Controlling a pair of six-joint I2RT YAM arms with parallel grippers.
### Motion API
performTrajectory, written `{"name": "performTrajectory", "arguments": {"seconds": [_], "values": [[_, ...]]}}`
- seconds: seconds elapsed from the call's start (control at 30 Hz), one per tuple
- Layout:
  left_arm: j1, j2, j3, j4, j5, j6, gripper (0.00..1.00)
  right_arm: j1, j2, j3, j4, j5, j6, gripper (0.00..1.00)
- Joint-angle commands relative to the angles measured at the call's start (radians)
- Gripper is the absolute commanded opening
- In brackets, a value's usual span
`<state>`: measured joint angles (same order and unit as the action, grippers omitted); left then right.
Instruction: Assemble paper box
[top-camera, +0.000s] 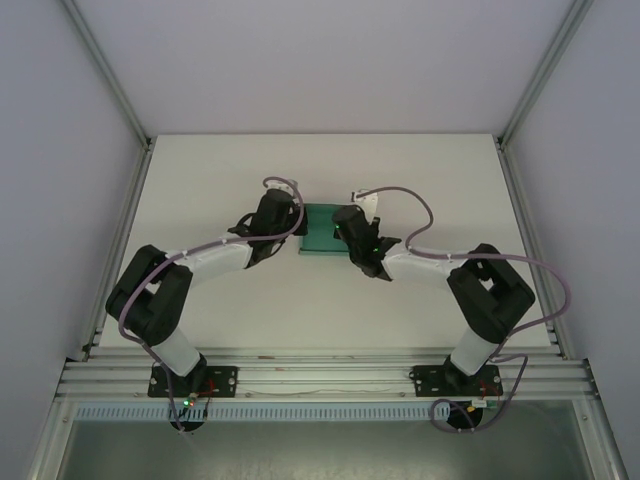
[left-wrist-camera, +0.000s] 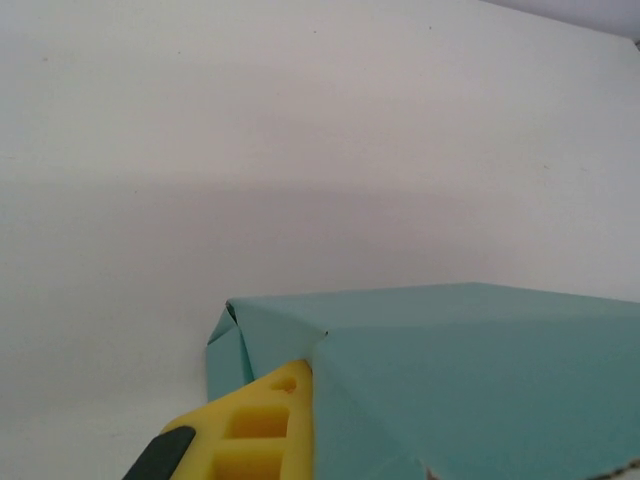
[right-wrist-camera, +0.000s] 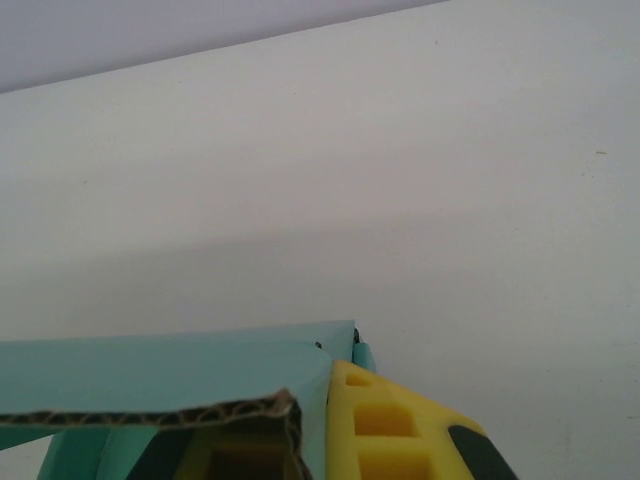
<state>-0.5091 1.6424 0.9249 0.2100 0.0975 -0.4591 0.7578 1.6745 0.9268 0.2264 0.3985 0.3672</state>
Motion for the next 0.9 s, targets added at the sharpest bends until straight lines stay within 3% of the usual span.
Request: {"name": "performTrajectory", "arguments": {"seconds": [0.0, 0.3, 0.73, 0.87], "values": [[-0.051, 0.034, 0.018, -0.104, 0.182, -0.087, 0.00, 0.041, 0.031, 0.013, -0.023, -0.073, 0.026, 0.00], [-0.055, 0.066, 0.164, -0.180, 0.182, -0.107, 0.00, 0.043, 0.028, 0.067, -0.102, -0.063, 0.058, 0.00], [-0.058, -0.025, -0.133, 0.032, 0.203, -0.048, 0.00, 0.063, -0.008, -0.095, 0.081, -0.070, -0.032, 0.00], [-0.060, -0.064, -0.154, 0.024, 0.210, -0.044, 0.13, 0.089, -0.020, -0.132, 0.094, -0.029, -0.068, 0.00]]}}
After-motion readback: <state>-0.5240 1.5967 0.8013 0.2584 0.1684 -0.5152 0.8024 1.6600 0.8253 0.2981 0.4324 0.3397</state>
